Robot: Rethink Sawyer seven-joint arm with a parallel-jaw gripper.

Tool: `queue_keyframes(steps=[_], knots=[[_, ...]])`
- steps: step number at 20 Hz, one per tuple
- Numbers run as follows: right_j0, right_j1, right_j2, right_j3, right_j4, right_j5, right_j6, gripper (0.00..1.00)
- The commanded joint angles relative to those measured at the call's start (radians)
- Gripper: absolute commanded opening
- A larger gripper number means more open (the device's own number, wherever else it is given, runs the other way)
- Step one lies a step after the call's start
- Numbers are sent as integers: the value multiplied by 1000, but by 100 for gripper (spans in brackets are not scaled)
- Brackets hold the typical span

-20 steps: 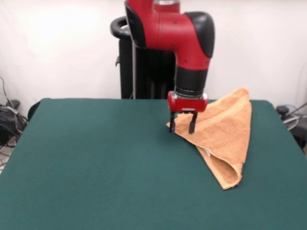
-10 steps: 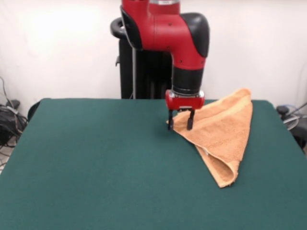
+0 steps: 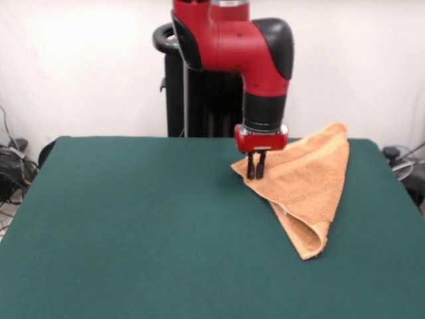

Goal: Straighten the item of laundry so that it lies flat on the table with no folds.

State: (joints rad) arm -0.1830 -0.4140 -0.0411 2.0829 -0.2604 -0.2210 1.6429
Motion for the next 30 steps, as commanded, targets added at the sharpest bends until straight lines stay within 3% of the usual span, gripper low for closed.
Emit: queue_keyframes(steps=[1,5,10,11,21,30], knots=[[58,82,68,-17,47,51,182,0],[116,53,42,-17,93,50,208,0],[114,52,39,-21,98,33,207,0],[111,52,40,-21,91,34,199,100],[119,50,17,-8,102,43,202,100],[118,120,13,-57,103,29,190,100]])
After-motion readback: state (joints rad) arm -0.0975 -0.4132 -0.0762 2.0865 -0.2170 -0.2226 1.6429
